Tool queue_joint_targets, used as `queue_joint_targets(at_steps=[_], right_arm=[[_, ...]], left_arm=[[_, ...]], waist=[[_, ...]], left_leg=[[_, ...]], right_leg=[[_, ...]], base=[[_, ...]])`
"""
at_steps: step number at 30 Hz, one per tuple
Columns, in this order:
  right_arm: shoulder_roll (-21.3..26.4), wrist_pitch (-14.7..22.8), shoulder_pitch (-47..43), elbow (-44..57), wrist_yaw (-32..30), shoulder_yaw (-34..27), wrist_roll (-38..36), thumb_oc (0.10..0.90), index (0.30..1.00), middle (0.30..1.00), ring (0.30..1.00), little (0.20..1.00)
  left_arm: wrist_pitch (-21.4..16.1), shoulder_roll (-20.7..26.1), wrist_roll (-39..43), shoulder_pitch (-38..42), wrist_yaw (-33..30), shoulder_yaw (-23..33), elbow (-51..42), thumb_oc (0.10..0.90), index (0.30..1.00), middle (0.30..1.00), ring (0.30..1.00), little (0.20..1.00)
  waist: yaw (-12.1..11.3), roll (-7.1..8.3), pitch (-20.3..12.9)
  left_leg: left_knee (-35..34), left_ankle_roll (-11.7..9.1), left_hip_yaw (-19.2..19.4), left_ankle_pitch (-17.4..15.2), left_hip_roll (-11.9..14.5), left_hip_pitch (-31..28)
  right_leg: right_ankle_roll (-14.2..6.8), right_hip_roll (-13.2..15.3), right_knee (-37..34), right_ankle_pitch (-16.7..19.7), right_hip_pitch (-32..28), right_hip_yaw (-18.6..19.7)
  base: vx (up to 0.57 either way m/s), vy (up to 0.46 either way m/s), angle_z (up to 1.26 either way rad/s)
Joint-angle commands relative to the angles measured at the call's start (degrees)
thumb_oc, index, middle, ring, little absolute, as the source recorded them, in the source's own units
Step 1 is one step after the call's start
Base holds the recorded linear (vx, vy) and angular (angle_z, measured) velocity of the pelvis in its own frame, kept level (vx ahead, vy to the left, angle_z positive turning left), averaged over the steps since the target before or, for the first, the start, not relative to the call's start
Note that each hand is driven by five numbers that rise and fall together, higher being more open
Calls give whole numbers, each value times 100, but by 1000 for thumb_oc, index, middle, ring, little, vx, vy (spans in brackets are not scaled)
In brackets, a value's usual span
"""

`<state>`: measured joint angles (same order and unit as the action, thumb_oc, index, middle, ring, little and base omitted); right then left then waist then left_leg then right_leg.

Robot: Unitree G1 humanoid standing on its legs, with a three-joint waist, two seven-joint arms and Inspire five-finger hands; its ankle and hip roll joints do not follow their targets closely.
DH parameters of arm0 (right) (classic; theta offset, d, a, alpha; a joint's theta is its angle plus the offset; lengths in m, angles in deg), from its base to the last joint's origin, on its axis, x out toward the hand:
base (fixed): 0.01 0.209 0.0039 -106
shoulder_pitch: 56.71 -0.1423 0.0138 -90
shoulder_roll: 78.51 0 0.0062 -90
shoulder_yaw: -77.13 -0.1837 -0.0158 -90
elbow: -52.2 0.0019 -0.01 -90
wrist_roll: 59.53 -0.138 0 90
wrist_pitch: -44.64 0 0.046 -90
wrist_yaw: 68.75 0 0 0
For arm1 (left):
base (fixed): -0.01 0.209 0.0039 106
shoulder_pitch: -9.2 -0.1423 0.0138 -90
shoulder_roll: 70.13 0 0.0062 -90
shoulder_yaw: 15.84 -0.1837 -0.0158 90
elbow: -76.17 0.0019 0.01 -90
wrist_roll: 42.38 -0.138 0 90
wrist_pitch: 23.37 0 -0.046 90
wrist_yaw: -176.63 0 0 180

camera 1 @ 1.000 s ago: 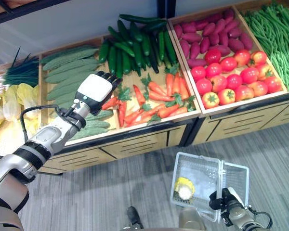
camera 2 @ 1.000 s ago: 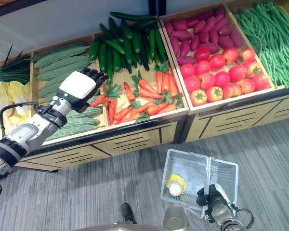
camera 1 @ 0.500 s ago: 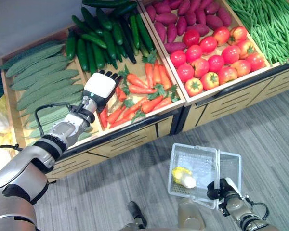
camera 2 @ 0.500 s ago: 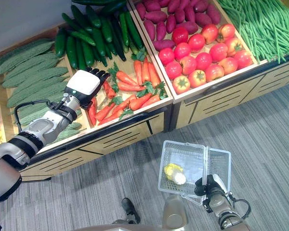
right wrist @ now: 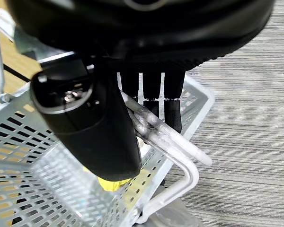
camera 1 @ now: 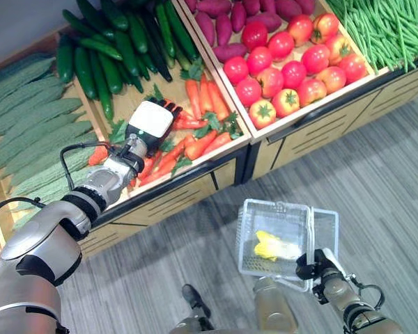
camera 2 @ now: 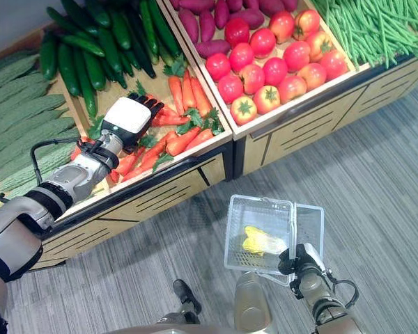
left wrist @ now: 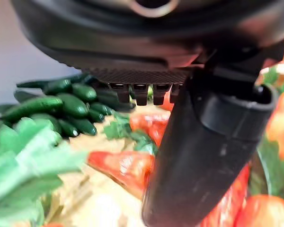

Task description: Get the vegetables into the basket

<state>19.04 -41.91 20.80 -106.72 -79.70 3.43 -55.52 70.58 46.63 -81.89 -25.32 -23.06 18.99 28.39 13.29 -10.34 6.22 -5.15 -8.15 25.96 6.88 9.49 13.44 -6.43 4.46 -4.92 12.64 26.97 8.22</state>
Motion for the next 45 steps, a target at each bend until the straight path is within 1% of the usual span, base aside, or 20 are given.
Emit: queue_joint_targets(at_steps=[1, 7, 12, 13, 14, 15, 16, 28, 36, 37, 38, 39, 40, 41, 42, 43, 45], right_arm=[[-44, -253, 515, -313, 118, 649, 236, 400, 300, 300, 300, 300], [-104, -219, 579, -338, 92, 656, 141, 400, 300, 300, 300, 300], [-146, -193, 608, -304, 92, 685, 102, 400, 300, 300, 300, 300], [-152, -187, 610, -301, 103, 694, 89, 400, 300, 300, 300, 300], [-161, -175, 628, -296, 97, 694, 85, 400, 300, 300, 300, 300], [-164, -171, 627, -292, 91, 694, 79, 400, 300, 300, 300, 300], [-164, -166, 626, -287, 98, 691, 66, 400, 300, 300, 300, 300], [-214, -178, 704, -280, 124, 702, 48, 400, 300, 300, 300, 300], [-220, -207, 731, -310, 146, 703, 98, 400, 300, 300, 300, 300], [-231, -213, 731, -313, 144, 701, 98, 400, 300, 300, 300, 300], [-258, -217, 763, -312, 157, 698, 92, 400, 300, 300, 300, 300], [-257, -217, 758, -310, 158, 702, 92, 400, 300, 300, 300, 300], [-297, -231, 804, -315, 173, 683, 99, 400, 300, 300, 300, 300], [-295, -231, 800, -313, 173, 689, 99, 400, 300, 300, 300, 300], [-316, -244, 838, -314, 196, 683, 107, 400, 300, 300, 300, 300], [-315, -245, 833, -313, 197, 688, 108, 400, 300, 300, 300, 300], [-350, -251, 858, -323, 220, 678, 113, 400, 300, 300, 300, 300]], left_arm=[[292, 382, -248, 1038, -142, 475, 357, 900, 1000, 1000, 1000, 1000], [325, 195, -282, 993, 19, 422, 837, 900, 1000, 1000, 1000, 1000], [323, 207, -296, 1003, 43, 405, 885, 900, 1000, 1000, 1000, 1000], [313, 200, -290, 998, 59, 401, 900, 808, 871, 871, 871, 871], [326, 207, -284, 1005, 52, 408, 909, 702, 723, 723, 723, 723], [327, 200, -289, 1004, 67, 401, 932, 504, 445, 445, 445, 445], [318, 197, -287, 1004, 87, 395, 948, 400, 300, 300, 300, 300], [278, 108, -246, 976, 130, 421, 884, 400, 300, 300, 300, 300], [300, 147, -242, 858, 230, 499, 701, 400, 300, 300, 300, 300], [321, 150, -216, 830, 212, 562, 659, 400, 300, 300, 300, 300], [417, 173, -132, 723, 64, 807, 531, 400, 300, 300, 300, 300], [419, 180, -133, 720, 65, 813, 527, 400, 300, 300, 300, 300], [479, 209, -4, 599, -39, 1073, 299, 400, 300, 300, 300, 300], [483, 219, -7, 593, -35, 1083, 289, 400, 300, 300, 300, 300], [526, 270, 19, 519, -122, 1264, 106, 400, 300, 300, 300, 300], [529, 279, 17, 513, -119, 1273, 97, 400, 300, 300, 300, 300], [554, 315, 62, 422, -218, 1473, -142, 400, 300, 300, 300, 300]], waist=[[-35, -54, 278], [-59, 43, 251], [-90, 76, 222], [-94, 79, 217], [-95, 85, 212], [-99, 91, 207], [-99, 97, 202], [-128, 176, 161], [-210, 300, 155], [-230, 325, 156], [-282, 373, 145], [-272, 383, 145], [-330, 408, 132], [-320, 417, 132], [-364, 439, 108], [-353, 448, 108], [-392, 484, 82]], left_leg=[[15, -468, -287, 31, 203, -500], [15, -489, -330, 84, 279, -422], [15, -489, -330, 83, 290, -386], [15, -489, -331, 80, 284, -376], [15, -487, -333, 78, 282, -366], [15, -486, -336, 76, 278, -357], [15, -485, -339, 69, 272, -349], [15, -461, -386, 45, 253, -270], [15, -447, -468, 59, 271, -201], [15, -447, -482, 62, 278, -193], [15, -439, -534, 72, 292, -200], [15, -438, -537, 104, 286, -181], [15, -434, -568, 77, 307, -218], [15, -434, -571, 108, 301, -200], [15, -424, -613, 69, 302, -235], [15, -423, -616, 101, 296, -217], [15, -419, -646, 97, 302, -238]], right_leg=[[-447, 134, 127, -30, -63, -378], [-425, 81, 133, -8, 4, -439], [-417, 63, 138, 21, 47, -457], [-418, 65, 140, 29, 61, -462], [-417, 70, 140, 31, 68, -456], [-416, 77, 139, 34, 75, -462], [-419, 85, 141, 43, 87, -471], [-414, 114, 136, 77, 132, -520], [-404, 100, 125, 76, 118, -613], [-401, 99, 124, 79, 109, -624], [-389, 98, 129, 73, 78, -669], [-380, 103, 122, 102, 93, -667], [-382, 107, 127, 50, 21, -714], [-373, 112, 121, 79, 35, -712], [-372, 114, 121, 25, -31, -747], [-363, 120, 115, 55, -17, -745], [-359, 132, 109, 39, -74, -785]], base=[[-8, -35, -4], [-10, -32, -1], [0, 0, 0], [0, 0, 0], [0, 0, 0], [0, 0, 0], [0, 0, 0], [0, 0, 0], [-3, -4, 2], [11, -30, 8], [-4, -29, 10], [26, -20, 14], [1, -17, 10], [44, -1, 8], [-1, -5, 4], [24, -3, 7], [15, -12, 10]])
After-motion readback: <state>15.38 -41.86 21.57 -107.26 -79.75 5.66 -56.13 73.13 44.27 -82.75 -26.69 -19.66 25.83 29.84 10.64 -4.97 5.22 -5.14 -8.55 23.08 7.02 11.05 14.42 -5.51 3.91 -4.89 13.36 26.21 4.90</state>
